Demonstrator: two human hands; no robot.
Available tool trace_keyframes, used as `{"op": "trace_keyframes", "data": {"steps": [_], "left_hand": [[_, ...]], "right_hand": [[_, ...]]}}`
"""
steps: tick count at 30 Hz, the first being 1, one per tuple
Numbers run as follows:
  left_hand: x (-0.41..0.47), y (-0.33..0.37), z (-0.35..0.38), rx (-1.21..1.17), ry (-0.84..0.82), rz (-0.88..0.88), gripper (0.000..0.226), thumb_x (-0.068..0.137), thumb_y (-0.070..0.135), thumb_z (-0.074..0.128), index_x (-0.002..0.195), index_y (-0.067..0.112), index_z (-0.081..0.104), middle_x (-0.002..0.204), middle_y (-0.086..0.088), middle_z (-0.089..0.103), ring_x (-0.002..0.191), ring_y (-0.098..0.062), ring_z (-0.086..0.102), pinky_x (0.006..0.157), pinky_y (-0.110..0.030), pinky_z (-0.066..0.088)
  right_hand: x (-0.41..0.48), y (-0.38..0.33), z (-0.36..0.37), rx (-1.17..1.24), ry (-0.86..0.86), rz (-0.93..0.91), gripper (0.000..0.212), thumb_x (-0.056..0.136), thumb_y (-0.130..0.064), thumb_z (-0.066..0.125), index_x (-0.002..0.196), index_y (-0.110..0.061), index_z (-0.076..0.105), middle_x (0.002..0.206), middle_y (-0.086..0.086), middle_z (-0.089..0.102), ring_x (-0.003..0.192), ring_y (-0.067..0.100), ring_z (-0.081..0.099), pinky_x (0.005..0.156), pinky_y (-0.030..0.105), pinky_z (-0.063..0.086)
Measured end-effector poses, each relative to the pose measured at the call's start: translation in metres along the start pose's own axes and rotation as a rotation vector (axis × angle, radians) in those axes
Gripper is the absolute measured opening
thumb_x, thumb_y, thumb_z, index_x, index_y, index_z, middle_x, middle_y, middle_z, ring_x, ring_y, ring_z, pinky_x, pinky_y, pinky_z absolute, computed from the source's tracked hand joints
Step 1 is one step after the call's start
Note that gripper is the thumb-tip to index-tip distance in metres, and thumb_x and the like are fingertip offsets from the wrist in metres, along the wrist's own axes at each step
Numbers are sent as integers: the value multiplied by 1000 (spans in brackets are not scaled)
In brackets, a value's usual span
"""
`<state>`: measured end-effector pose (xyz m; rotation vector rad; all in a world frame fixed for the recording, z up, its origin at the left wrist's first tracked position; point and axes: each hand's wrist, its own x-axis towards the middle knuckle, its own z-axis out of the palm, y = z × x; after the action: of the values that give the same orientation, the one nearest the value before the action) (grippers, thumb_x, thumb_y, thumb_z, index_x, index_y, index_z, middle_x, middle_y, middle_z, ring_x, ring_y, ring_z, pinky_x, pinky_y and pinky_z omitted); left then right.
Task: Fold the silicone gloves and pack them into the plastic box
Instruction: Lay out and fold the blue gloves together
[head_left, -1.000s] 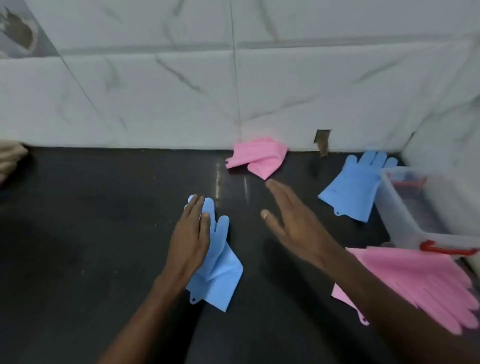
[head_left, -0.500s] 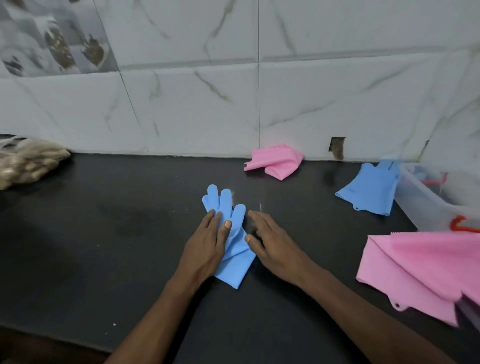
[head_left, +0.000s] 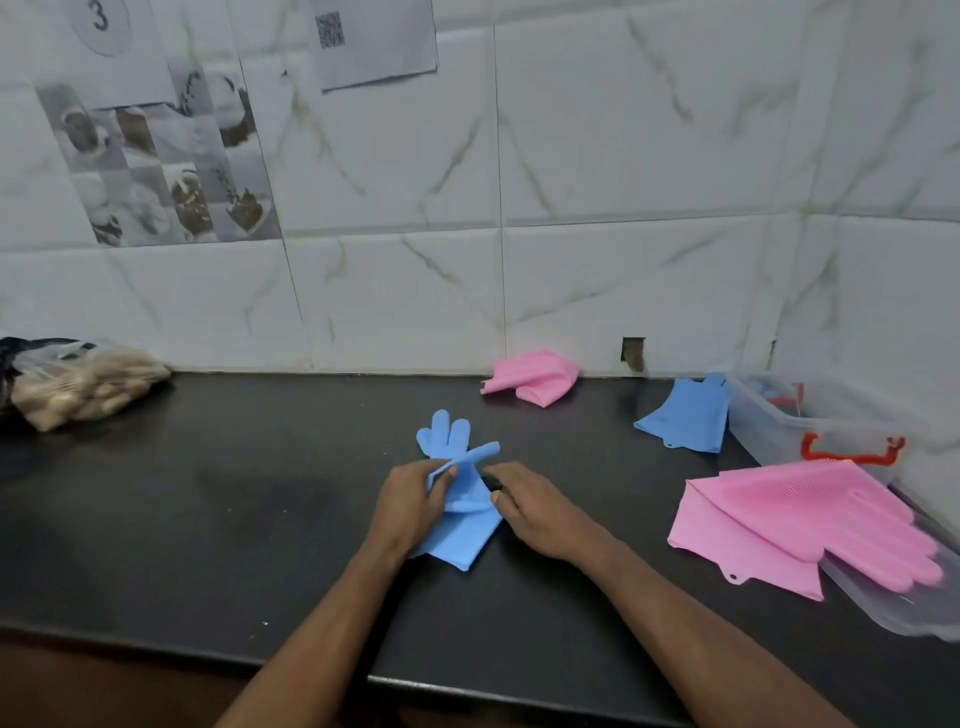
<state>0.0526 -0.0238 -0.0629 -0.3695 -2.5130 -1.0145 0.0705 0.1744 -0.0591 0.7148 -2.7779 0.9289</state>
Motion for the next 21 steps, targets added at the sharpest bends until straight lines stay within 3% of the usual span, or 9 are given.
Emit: {"op": "trace_keyframes", "data": {"steps": [2,4,7,11,17,19,21], "left_hand": [[1,-1,-6,-270,47,-52,35,96,38,50,71,18,65,65,7,61,60,-5,50,59,-28,41],[2,-1,-13,-591,28,-134,37,98,40,50,84,14,72,77,-4,70,69,-11,60,64,-28,46],[4,-3,-15,-919,-104,-284,42,93,45,59,100,5,72,101,-25,72,85,-30,67,77,-42,51],[8,-5,-16,-1063,-253,-348,46,86,47,66,111,8,71,112,-27,68,92,-38,67,80,-46,56],[10,7,-8,-1165,-195,-285,63,80,55,72,123,10,64,121,-28,63,104,-42,63,91,-59,50],[16,12,-4,-1218,-167,-253,68,78,56,72,127,10,61,127,-28,61,112,-43,61,97,-59,49],[23,20,-1,-1267,-162,-242,70,79,55,71,130,8,59,131,-29,58,120,-45,57,102,-61,44]], "right_hand": [[1,-2,-2,65,43,-9,19,96,-16,44,109,-21,57,110,-4,57,99,11,54,88,27,40],[0,0,-5,152,77,27,30,97,-16,48,125,-19,58,119,-5,63,105,8,59,92,24,44],[1,7,-7,326,109,137,45,96,-24,55,140,-21,46,132,-9,60,114,2,59,102,25,45],[6,11,-9,580,180,296,67,93,-30,63,150,-20,29,134,-9,50,116,8,57,104,31,45],[9,13,-11,1127,274,422,75,93,-20,66,153,-11,21,142,14,48,122,24,57,103,38,48],[8,10,-10,1346,278,480,65,91,-25,67,144,-4,35,132,21,59,117,32,62,101,47,50],[7,2,-10,1554,265,511,47,89,-29,69,123,0,57,114,23,70,104,36,69,91,50,56]]}}
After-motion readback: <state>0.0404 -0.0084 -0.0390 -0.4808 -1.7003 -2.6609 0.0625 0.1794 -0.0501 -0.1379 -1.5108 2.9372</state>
